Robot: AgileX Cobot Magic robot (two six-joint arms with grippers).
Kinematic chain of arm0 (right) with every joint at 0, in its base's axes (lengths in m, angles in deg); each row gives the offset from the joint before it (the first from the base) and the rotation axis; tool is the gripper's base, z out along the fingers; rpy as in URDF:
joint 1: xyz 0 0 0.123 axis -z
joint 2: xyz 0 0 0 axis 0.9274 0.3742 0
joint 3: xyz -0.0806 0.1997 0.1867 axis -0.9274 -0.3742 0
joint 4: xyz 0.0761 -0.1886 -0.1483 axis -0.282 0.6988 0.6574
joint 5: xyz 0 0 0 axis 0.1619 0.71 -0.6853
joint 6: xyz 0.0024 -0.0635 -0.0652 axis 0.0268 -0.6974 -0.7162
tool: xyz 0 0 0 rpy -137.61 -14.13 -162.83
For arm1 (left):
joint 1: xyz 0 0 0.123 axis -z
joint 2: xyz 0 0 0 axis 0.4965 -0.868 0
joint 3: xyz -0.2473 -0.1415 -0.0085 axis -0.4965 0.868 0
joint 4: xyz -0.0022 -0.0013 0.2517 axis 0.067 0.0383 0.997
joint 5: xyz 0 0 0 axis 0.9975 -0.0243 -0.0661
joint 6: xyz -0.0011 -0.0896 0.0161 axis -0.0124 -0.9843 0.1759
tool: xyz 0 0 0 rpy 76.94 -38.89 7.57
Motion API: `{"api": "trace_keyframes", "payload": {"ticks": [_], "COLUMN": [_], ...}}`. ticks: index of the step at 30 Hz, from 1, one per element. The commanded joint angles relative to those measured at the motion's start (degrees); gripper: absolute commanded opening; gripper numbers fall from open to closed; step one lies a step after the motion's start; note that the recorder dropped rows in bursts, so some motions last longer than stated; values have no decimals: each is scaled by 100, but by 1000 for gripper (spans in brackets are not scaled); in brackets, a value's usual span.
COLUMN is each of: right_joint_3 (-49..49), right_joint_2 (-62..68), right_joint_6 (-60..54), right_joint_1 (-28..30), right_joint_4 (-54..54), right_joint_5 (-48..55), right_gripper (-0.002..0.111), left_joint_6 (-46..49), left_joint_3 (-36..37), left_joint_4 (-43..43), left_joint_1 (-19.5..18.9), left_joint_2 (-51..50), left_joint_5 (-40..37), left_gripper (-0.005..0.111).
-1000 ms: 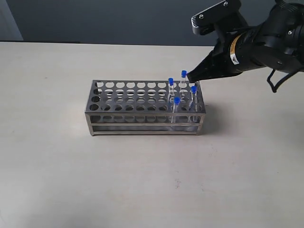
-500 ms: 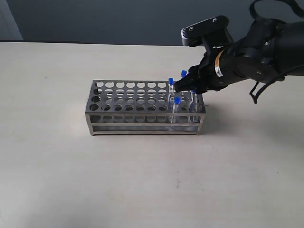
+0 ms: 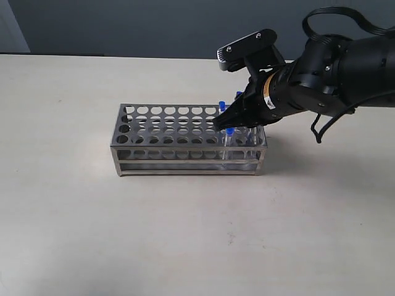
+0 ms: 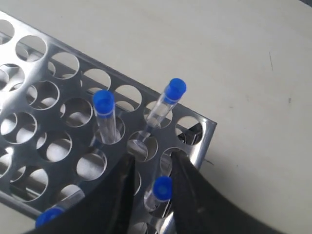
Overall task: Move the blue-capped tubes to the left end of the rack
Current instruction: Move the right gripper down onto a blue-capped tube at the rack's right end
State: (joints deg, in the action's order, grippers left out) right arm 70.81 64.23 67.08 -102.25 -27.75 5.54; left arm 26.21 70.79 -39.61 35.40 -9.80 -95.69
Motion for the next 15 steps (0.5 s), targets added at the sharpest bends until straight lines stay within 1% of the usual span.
{"api": "trace_keyframes", "payload": {"ticks": [1,8,10,12,13,15], "right_joint_3": [19,19,19,19,19,19], "right_joint_2": [21,21,21,21,21,21], "right_joint_6": [22,34,160,396,446,487], "right_joint_1": [-8,-8,-8,-8,-8,-8], "right_joint_4": [74,194,335,526,565,565], "right_joint_5": [104,152,152,152,152,163], "right_gripper": [27,27,33,45,48,47], "left_joint_6": [-14,-14,-14,-14,-14,-14], "left_joint_3": [19,19,19,19,19,19], "left_joint_4": [-15,-15,-15,-15,-15,-15], "left_joint_1": [33,33,33,33,33,33], "left_joint_2": [31,31,31,31,31,31], "left_joint_5": [25,25,25,25,25,25], "left_gripper": [0,0,0,0,0,0]}}
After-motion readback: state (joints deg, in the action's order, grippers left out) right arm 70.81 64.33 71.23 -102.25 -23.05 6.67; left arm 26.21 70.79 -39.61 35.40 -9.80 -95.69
